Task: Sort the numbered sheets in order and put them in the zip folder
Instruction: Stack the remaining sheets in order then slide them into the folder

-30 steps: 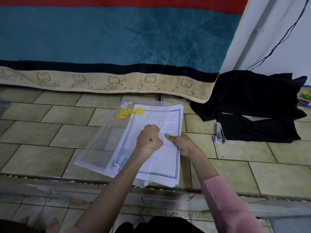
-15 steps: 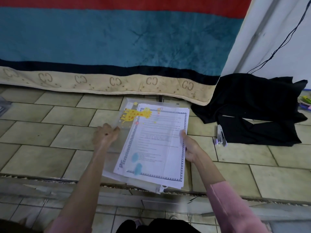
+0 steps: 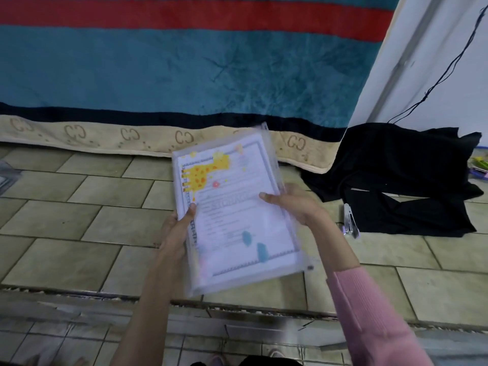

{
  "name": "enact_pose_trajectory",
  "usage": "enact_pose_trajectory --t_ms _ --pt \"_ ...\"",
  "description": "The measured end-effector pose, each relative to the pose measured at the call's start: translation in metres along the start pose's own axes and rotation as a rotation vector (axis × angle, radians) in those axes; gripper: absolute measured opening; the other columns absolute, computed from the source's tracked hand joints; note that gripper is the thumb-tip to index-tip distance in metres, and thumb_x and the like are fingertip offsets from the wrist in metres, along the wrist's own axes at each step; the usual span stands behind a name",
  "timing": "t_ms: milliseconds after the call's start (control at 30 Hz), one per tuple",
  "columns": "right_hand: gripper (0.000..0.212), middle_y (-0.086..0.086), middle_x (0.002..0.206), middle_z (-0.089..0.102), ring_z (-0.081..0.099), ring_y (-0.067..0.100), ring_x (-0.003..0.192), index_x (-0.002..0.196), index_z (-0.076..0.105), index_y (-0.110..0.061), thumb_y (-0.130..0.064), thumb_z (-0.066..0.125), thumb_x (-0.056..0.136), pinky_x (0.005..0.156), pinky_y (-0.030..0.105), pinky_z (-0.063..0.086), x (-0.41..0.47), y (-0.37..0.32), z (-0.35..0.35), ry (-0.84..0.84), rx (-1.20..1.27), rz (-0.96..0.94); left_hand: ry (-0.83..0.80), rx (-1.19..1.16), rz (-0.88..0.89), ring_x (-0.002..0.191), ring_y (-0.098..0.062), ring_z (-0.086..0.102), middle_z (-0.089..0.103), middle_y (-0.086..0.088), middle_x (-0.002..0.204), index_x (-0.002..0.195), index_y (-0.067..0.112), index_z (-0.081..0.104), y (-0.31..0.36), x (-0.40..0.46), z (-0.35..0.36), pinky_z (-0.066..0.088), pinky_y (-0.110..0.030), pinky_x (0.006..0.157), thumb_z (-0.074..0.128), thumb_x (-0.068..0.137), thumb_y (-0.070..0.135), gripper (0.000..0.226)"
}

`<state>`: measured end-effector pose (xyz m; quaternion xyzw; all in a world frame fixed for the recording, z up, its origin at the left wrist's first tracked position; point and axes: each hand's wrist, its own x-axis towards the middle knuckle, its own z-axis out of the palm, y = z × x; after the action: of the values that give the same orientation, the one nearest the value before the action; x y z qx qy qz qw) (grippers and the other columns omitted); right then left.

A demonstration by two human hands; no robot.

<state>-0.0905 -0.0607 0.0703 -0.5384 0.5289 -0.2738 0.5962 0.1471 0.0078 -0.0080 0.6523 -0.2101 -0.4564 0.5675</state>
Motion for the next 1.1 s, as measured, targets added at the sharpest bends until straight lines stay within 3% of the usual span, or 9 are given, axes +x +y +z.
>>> enact_pose_trajectory --t_ms 100,200,367,600,733,833,900,1000,1100 --pt "0.007 0.001 0.078 0.064 0.059 0.013 0.069 0.086 0.061 -0.009 -0.015 0.066 0.086 0.061 0.011 0.047 -0.012 -0.067 -0.010 0.136 -0.433 -0.276 -0.122 -0.283 0.024 0.073 -0.006 0.068 0.073 0.008 0.079 0.096 0.016 0.063 0.003 -0.015 0.035 0.056 -0.029 0.073 0.075 0.062 0.037 0.042" --pt "0.028 0.003 0.060 0.039 0.033 0.013 0.053 0.068 0.048 -0.008 -0.018 0.069 0.084 0.050 0.029 0.026 -0.033 -0.141 -0.022 0.108 -0.832 -0.465 -0.154 -0.346 0.083 0.077 -0.005 0.062 0.070 0.009 0.085 0.105 0.020 0.056 0.005 -0.018 0.053 0.051 -0.019 0.069 0.067 0.072 0.029 0.036" --pt "0.018 0.012 0.075 0.058 0.048 0.019 0.069 0.086 0.068 -0.004 -0.021 0.071 0.081 0.055 0.030 0.031 -0.043 -0.183 -0.034 0.042 -1.137 -0.506 0.484 -0.473 0.298 0.096 -0.002 0.052 0.050 -0.001 0.122 0.125 0.007 0.043 0.051 -0.007 0.029 0.044 -0.007 0.078 0.067 0.084 0.020 0.049" --pt "0.014 0.005 0.066 0.057 0.051 0.020 0.069 0.069 0.064 -0.012 -0.018 0.071 0.080 0.064 0.034 0.041 -0.008 -0.115 -0.035 -0.013 -1.166 -0.381 0.003 -0.015 0.672 0.110 -0.010 0.056 0.057 -0.004 0.123 0.129 0.007 0.049 0.118 -0.023 0.030 0.048 -0.021 0.094 0.078 0.062 0.033 0.077" --pt "0.026 -0.001 0.092 0.071 0.062 0.015 0.085 0.097 0.072 -0.020 -0.027 0.078 0.073 0.078 0.033 0.050 -0.021 -0.115 -0.040 0.154 -1.019 -0.614 -0.018 0.125 0.643 0.068 0.009 0.059 0.067 0.019 0.069 0.083 0.018 0.063 0.137 -0.013 0.060 0.047 -0.010 0.068 0.074 0.076 0.009 0.016" --pt "0.021 -0.009 0.094 0.065 0.062 0.014 0.084 0.105 0.067 -0.014 -0.017 0.067 0.085 0.078 0.026 0.050 -0.043 -0.088 -0.054 0.887 -0.394 -1.088 -0.028 0.083 0.599 0.056 0.009 0.058 0.062 0.015 0.065 0.071 0.023 0.057 0.137 -0.013 0.065 0.044 -0.005 0.056 0.070 0.079 0.010 0.020" --pt "0.019 -0.009 0.099 0.061 0.059 0.004 0.088 0.110 0.060 -0.014 -0.011 0.054 0.092 0.081 0.016 0.046 -0.050 -0.062 -0.073 1.317 0.150 -0.943 -0.016 0.086 0.568 0.053 0.009 0.058 0.063 0.017 0.054 0.072 0.023 0.056 0.138 -0.013 0.065 0.042 -0.001 0.051 0.068 0.082 0.011 0.020" --pt "0.026 0.007 0.118 0.063 0.057 0.007 0.101 0.119 0.057 -0.006 -0.016 0.042 0.099 0.090 0.016 0.043 -0.035 -0.030 -0.098 1.010 0.541 -0.475 -0.001 0.115 0.549 0.065 0.001 0.055 0.063 0.014 0.066 0.080 0.017 0.061 0.138 -0.014 0.066 0.042 0.000 0.049 0.067 0.084 0.014 0.008" --pt "0.031 0.005 0.096 0.069 0.061 0.014 0.088 0.098 0.067 -0.008 -0.024 0.041 0.100 0.088 0.030 0.047 -0.028 -0.014 -0.099 0.724 0.457 -0.460 -0.004 0.129 0.557 0.067 0.001 0.052 0.057 0.008 0.076 0.098 0.014 0.059 0.138 -0.019 0.067 0.039 0.001 0.047 0.064 0.086 0.015 0.013"
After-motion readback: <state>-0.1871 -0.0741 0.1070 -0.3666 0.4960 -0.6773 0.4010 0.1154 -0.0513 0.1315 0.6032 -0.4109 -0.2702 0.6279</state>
